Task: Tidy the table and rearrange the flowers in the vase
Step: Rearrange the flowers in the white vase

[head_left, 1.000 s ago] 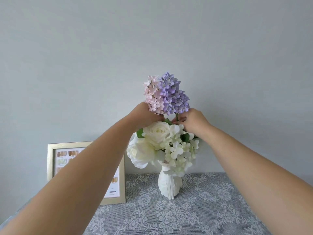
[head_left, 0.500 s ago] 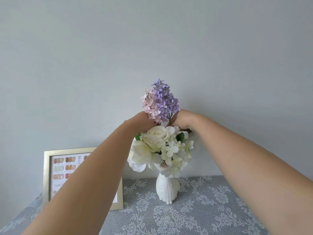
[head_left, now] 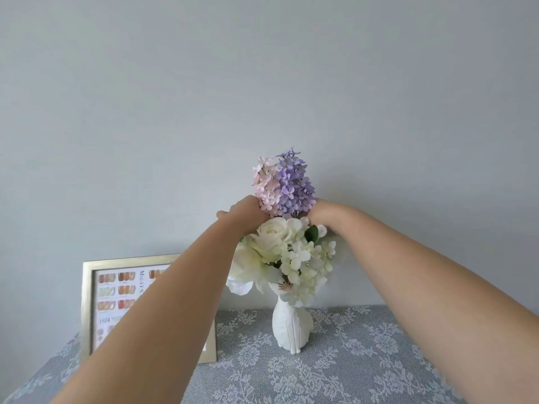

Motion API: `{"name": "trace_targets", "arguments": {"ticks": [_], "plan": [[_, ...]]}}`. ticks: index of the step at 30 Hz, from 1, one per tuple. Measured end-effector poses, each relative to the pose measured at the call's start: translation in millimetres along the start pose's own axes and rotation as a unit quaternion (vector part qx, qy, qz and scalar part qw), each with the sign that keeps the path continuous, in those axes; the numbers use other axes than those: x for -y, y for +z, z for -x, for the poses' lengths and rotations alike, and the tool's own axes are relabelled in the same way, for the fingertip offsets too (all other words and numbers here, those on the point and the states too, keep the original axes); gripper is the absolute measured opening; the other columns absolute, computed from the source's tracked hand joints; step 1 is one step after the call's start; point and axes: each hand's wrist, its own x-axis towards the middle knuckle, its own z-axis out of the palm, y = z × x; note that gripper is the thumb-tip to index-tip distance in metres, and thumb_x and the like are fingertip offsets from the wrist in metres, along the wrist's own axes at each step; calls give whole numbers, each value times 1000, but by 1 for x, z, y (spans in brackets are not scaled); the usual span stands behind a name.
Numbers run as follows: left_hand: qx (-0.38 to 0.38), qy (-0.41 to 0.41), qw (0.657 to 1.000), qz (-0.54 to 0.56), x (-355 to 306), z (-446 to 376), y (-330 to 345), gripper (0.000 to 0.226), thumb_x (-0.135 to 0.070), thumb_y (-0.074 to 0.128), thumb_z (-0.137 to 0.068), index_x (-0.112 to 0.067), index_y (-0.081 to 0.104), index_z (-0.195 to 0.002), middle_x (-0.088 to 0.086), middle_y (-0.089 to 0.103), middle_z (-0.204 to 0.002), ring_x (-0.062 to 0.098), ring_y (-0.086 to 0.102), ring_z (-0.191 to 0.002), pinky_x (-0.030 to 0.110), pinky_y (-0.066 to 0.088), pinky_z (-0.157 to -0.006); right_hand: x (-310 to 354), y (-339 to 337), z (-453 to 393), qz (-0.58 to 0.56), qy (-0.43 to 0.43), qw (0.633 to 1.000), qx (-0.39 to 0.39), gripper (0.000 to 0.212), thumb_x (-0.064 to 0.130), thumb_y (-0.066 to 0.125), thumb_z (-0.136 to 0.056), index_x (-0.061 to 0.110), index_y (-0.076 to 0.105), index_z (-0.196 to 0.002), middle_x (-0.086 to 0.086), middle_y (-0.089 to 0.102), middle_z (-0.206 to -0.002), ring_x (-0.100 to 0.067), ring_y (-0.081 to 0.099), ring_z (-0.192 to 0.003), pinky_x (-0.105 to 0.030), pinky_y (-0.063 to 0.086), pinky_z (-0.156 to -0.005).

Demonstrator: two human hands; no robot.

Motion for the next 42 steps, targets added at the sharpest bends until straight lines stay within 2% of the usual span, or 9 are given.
{"name": "trace_targets", "arguments": {"ticks": [4, 9, 13, 16, 21, 26, 31, 35, 42], "plan": [[2, 8, 989, 146, 13, -1, -9, 17, -16, 74, -79, -16, 62, -68, -1, 59, -65, 20, 56, -64, 22, 42, -56, -16, -11, 16, -130, 3, 990, -55, 13, 14, 69, -76, 4, 68, -85, -9, 64, -79, -20, 56, -68, -26, 46, -62], [58, 12, 950, 308, 42, 10, -25, 50, -33, 79, -79, -29, 61, -125, 1, 60, -128, 21, 57, -115, 30, 42, -95, -22, -8, 23, -167, -6, 982, -91, 13, 23, 72, -71, 15, 64, -65, 2, 59, -62, -15, 54, -60, -24, 43, -60], [87, -30, 908, 409, 53, 27, -9, 48, -32, 65, -91, -26, 52, -137, -10, 62, -113, 2, 68, -82, 18, 51, -69, -19, 0, 20, -188, 6, 976, -108, 15, 23, 72, -71, 14, 63, -64, 0, 58, -61, -15, 54, -55, -20, 41, -53], [60, -15, 892, 448, 54, 30, 0, 38, -27, 64, -93, -24, 59, -130, -2, 69, -110, 7, 73, -77, 21, 55, -59, -19, 2, 19, -209, 16, 971, -117, 15, 24, 76, -68, 13, 67, -65, 1, 59, -56, -12, 54, -48, -17, 40, -46], [20, 37, 923, 382, 49, 35, 8, 27, -25, 66, -90, -37, 64, -114, 11, 71, -106, 19, 67, -86, 37, 55, -84, -16, 5, 16, -233, 29, 966, -111, 28, 31, 75, -61, 7, 71, -75, -6, 65, -64, -21, 61, -59, -25, 49, -58], [-1, 68, 925, 373, 47, 37, 13, 34, -24, 67, -91, -27, 57, -123, -6, 73, -86, 5, 69, -69, 20, 56, -66, -10, 9, 11, -187, 56, 974, -119, 35, 31, 79, -64, 4, 67, -84, -5, 69, -77, -30, 66, -91, -50, 41, -98], [-10, 59, 932, 358, 41, 41, 6, 39, -26, 68, -90, -26, 58, -128, 1, 71, -97, 9, 66, -72, 32, 55, -74, -6, 4, 15, -153, 63, 980, -110, 35, 38, 81, -65, 11, 66, -81, 0, 60, -72, -27, 62, -89, -50, 39, -98], [-54, 87, 928, 358, 36, 36, -10, 53, -37, 69, -88, -31, 50, -137, -5, 57, -132, 11, 59, -111, 22, 46, -80, -12, 0, 21, -168, 61, 975, -130, 14, 28, 70, -70, 15, 69, -74, 1, 58, -58, -25, 60, -71, -45, 40, -91], [-69, 125, 941, 307, 11, 25, -18, 84, -37, 84, -73, -37, 37, -143, -16, 53, -111, -10, 52, -94, 15, 43, -69, -14, -3, 25, -211, 13, 964, -159, 11, 20, 74, -69, 16, 67, -62, 3, 54, -56, -23, 51, -70, -40, 32, -79]]}}
